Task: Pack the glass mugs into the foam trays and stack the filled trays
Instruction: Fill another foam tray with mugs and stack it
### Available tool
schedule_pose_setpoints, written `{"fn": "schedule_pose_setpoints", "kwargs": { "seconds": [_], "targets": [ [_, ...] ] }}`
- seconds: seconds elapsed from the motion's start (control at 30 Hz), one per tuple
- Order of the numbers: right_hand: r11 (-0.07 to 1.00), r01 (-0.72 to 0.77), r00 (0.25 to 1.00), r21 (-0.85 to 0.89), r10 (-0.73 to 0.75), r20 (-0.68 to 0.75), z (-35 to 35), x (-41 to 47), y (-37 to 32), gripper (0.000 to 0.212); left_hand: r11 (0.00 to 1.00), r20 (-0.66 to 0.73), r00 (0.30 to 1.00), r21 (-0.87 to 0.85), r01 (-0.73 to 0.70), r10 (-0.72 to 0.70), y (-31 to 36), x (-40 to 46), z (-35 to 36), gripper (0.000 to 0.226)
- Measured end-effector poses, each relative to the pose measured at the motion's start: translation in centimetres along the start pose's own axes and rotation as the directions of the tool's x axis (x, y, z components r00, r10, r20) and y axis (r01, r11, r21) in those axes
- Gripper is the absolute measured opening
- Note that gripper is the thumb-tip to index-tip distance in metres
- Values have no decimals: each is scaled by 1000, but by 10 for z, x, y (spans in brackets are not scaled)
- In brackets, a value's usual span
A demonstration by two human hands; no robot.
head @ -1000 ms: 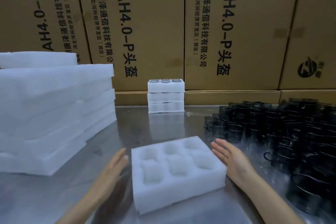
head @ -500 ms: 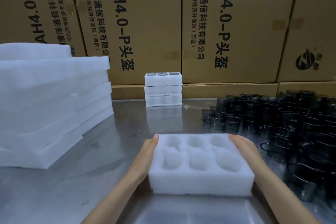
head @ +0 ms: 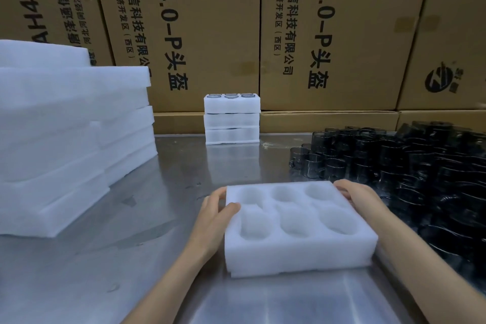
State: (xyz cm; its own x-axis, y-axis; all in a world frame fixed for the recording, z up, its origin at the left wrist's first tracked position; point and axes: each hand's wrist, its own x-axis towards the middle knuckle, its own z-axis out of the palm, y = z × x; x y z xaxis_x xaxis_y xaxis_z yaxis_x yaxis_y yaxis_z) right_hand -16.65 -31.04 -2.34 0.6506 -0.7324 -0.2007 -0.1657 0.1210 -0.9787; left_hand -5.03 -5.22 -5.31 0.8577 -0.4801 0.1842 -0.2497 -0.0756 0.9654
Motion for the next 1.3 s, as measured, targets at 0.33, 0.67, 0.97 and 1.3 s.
{"fn": "schedule_pose_setpoints", "kwargs": {
  "seconds": [0.33,0.67,0.97,1.3],
  "targets": [
    [700,241,949,-672,-315,11,12,63,-34,52,998,17,1000,-64,-7,8,4,-2,1,46],
    [371,126,917,-920,-398,-35,15,58,-26,18,999,23,1000,-51,-12,13,5,-1,0,34],
    [349,577,651,-738,-743,158,35,-4,-50,15,999,34,999,-34,-7,8,6,-2,0,33],
    [-54,826,434,-561,-573,695,85,-49,-36,20,999,52,998,-6,-47,47,7,-2,-1,47]
  ]
}}
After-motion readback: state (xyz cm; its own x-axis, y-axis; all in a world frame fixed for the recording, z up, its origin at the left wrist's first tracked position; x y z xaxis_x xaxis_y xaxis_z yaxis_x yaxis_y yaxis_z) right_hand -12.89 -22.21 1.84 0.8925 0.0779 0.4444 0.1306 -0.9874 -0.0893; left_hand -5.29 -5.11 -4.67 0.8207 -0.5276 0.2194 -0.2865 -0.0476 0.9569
